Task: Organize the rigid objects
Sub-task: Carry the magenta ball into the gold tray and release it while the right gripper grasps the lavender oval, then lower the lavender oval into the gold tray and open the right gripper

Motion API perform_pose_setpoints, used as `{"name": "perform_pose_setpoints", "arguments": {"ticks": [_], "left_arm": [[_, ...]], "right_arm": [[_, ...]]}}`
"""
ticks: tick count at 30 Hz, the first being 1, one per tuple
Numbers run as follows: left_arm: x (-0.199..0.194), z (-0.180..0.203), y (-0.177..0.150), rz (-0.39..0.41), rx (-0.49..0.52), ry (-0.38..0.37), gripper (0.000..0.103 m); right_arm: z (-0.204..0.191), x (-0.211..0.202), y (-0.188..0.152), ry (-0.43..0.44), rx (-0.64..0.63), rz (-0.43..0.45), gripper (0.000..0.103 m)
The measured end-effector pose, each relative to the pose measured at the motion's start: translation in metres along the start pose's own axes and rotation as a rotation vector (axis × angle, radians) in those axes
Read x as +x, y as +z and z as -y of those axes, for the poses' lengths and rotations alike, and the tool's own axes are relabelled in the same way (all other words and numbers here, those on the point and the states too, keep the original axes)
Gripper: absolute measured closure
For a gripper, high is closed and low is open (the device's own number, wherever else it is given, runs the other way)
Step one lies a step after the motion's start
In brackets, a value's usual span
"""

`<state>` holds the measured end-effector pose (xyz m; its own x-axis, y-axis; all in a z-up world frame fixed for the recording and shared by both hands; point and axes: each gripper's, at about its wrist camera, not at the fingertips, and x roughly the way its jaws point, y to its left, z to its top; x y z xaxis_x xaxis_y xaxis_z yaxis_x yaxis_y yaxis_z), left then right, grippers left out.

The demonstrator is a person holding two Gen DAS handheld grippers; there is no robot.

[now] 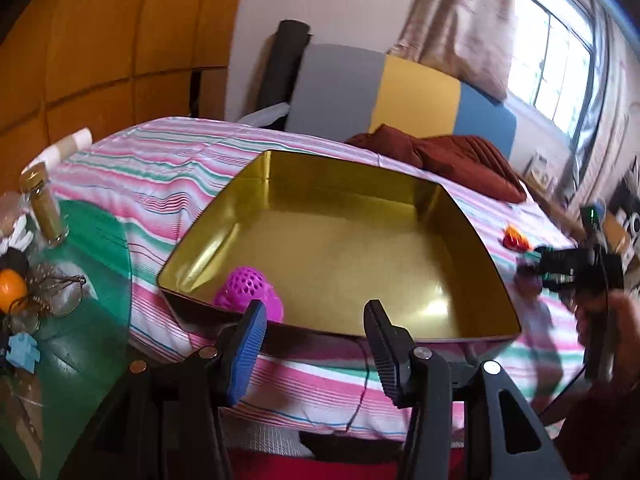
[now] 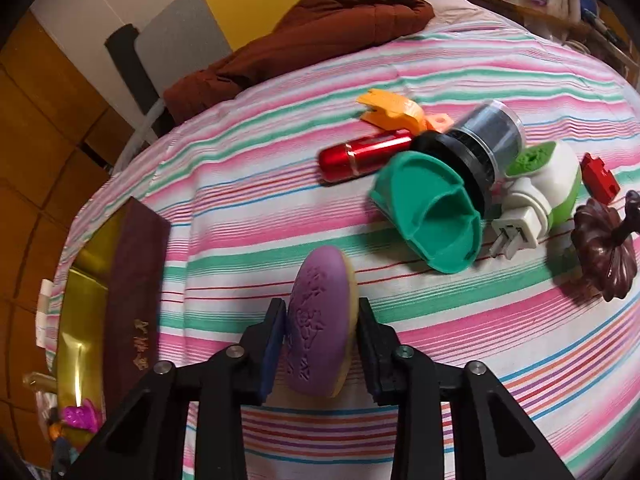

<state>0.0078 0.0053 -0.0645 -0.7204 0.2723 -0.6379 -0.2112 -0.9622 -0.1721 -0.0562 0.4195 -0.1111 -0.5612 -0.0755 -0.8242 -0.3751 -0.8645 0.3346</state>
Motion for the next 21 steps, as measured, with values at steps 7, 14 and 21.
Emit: {"name": "perform_pose_setpoints", "arguments": {"ticks": [7, 14, 21], "left_arm": [[0.002, -0.005, 0.001, 0.004, -0.024, 0.014, 0.052], [-0.004, -0.011, 0.003, 0.037, -0.042, 0.003, 0.052], [-0.009, -0.013, 0.004, 0.054, -0.047, 0.005, 0.052]], "right_arm": [[-0.039, -0.03, -0.001, 0.042, -0.14, 0.064, 0.074], [-0.081, -0.053, -0.003, 0.133, -0.188, 0.09, 0.074], [-0.146, -0.054, -0.019, 0.287, -0.263, 0.015, 0.074]]}}
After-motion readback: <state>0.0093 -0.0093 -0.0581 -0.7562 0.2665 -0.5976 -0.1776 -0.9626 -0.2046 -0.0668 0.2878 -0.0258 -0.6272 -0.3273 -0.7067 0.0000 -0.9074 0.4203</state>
